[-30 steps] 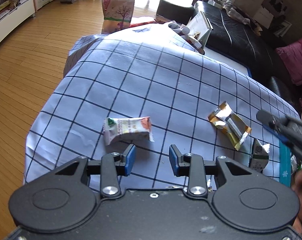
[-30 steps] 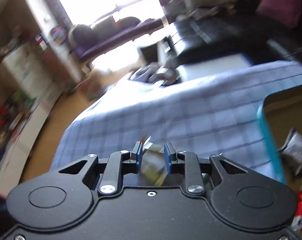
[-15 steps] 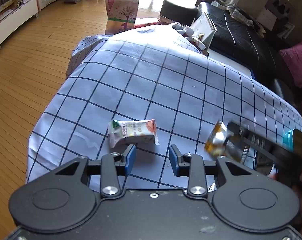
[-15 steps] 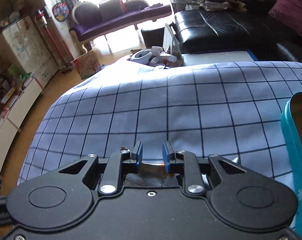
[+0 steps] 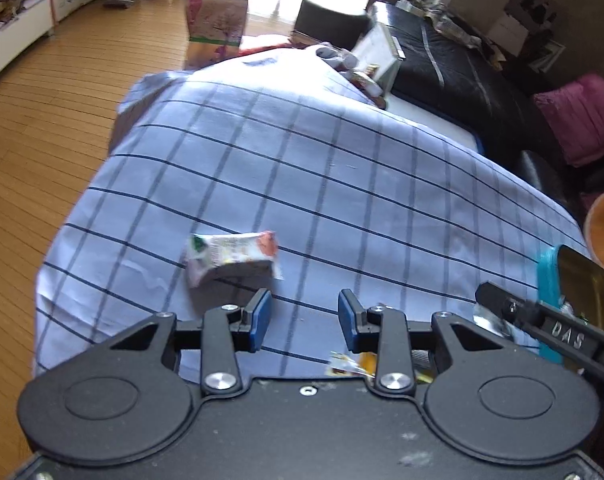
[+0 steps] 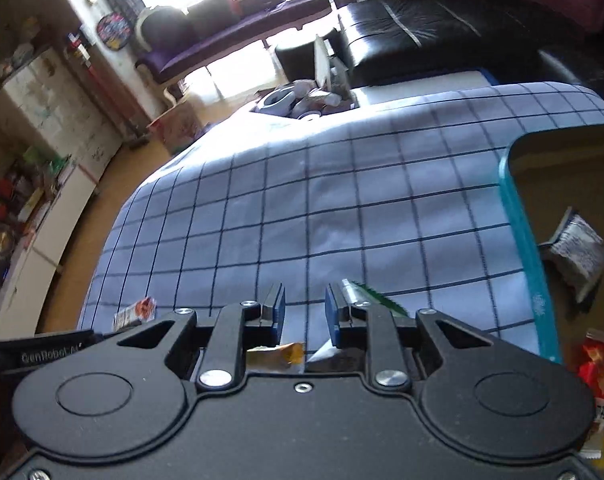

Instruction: Organize snacks

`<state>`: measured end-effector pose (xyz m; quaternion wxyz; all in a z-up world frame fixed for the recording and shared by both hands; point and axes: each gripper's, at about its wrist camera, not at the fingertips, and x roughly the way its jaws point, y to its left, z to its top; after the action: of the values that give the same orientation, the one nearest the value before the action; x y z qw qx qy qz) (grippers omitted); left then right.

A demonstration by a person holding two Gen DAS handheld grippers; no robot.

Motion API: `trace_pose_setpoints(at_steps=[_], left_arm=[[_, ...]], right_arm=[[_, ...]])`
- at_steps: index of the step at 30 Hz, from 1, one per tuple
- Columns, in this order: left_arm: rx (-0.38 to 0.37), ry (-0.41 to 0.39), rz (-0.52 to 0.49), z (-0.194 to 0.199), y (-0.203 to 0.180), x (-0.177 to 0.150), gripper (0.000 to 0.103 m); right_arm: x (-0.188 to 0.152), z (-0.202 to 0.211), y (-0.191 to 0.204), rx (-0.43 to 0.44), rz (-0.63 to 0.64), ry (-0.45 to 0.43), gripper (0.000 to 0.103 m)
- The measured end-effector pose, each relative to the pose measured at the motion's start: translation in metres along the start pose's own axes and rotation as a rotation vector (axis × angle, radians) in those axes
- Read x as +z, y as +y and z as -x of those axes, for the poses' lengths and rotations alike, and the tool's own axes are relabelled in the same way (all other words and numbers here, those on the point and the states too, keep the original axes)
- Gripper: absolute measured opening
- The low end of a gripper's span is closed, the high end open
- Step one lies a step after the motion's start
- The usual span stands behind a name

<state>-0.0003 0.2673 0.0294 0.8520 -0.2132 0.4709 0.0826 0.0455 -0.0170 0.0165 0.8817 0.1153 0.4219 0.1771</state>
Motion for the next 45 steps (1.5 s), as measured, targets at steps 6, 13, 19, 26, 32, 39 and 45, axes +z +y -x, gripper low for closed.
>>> trace_pose_setpoints(at_steps=[6,13,19,26,32,39,45], left_arm=[[-0.026,0.012,-0.024,-0.003,-0.016,-0.003,0.035],[-0.077,0.042,-0.038,-0.010,-0.033,-0.006,0.035],[-0.087,0.062,-0.059,-0.019,-0.052,-0.011,0.035],[-0.138,0.110,-0.102,-0.027,-0.078,-0.021,0.035],[-0.094,0.107,-0.224,-0.028,-0.093,-0.037,0.035],[-0.048,0.001,-0.253,0.001,-0.075,-0.036,0.035],[0.023,-0.027,-0.384,0.009,-0.071,-0.045,0.035]], right_arm=[[0.006,0.009,-0.012,-0.038,-0.026,-0.041,0.033],[0.007,0.017,-0.016,-0.022,-0.006,-0.050,0.034],[0.004,0.021,-0.017,0.004,0.017,-0.040,0.034],[0.002,0.019,-0.027,0.004,-0.002,-0.021,0.034],[0.002,0.020,-0.034,0.025,-0.032,-0.015,0.034],[0.001,0.020,-0.038,0.057,-0.039,-0.004,0.034],[0.004,0.021,-0.050,0.070,-0.070,0.001,0.034]])
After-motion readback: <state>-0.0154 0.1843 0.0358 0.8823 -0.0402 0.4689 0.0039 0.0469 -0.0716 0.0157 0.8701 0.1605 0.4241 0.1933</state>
